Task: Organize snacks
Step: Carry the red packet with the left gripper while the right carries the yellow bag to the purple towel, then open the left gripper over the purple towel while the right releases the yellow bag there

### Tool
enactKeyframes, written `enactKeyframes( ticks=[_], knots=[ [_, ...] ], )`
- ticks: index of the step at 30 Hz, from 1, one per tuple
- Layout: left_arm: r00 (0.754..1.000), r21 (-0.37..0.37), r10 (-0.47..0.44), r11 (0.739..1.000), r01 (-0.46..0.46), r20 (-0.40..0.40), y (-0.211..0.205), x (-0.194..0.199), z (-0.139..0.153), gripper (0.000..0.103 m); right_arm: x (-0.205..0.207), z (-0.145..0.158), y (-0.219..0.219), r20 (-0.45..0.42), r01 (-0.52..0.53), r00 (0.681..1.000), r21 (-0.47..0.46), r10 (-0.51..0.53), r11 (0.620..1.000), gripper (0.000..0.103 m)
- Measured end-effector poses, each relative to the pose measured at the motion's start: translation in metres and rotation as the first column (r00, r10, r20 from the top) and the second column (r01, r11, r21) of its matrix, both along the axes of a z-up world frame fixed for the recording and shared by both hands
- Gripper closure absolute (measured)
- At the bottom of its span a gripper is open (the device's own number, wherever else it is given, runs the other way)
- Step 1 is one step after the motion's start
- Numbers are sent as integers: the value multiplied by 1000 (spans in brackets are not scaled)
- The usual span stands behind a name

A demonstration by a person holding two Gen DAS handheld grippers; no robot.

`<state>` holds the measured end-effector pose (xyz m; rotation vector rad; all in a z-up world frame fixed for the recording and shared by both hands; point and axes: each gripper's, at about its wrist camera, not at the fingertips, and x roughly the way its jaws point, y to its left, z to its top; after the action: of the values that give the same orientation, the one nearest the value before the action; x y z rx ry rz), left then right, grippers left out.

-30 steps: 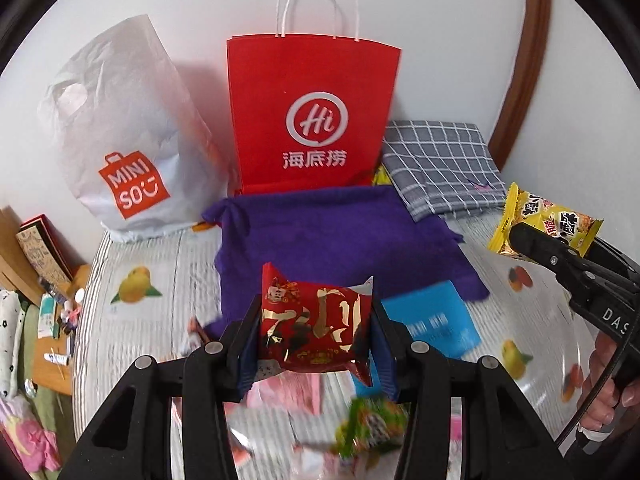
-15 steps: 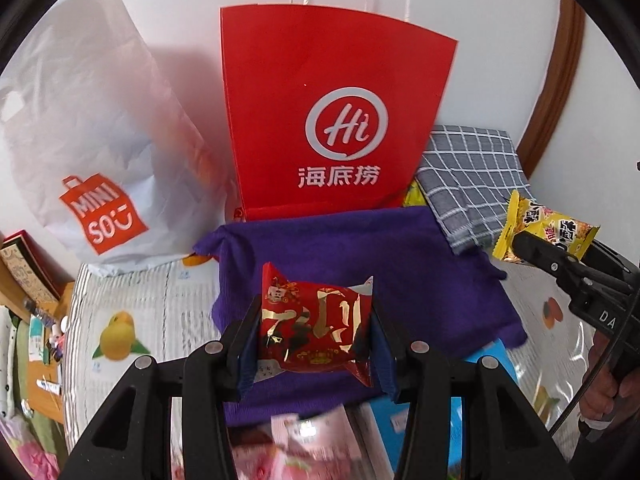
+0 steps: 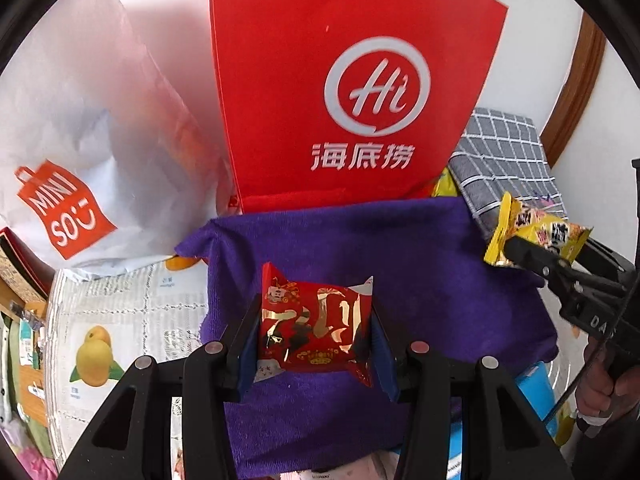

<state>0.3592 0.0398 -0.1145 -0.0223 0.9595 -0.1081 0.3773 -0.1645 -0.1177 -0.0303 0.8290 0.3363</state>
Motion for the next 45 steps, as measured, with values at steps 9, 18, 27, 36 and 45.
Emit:
enactKeyframes(
  ticks=[9,18,27,36,45],
  knots=[
    [999,15,13,1000,-12,-34,1,5,-18,57,8,-23,-6,-68,-20,998,-21,18,1000,50],
    [997,12,30,999,-30,-70,3,10,-27,57,13,-37,-9,-112,-25,993,-23,22,999,50],
    [995,7,37,999,-36,-89,4,12,-31,57,16,-47,-6,-149,-39,988,-33,33,999,50],
    [995,-6,20,1000,-21,-102,2,13,-33,56,15,-49,-2,-163,-45,986,-43,37,998,48],
    [995,-13,6,1000,-7,-104,-1,11,-32,51,5,-28,0,-100,-64,993,-55,58,996,29]
  ],
)
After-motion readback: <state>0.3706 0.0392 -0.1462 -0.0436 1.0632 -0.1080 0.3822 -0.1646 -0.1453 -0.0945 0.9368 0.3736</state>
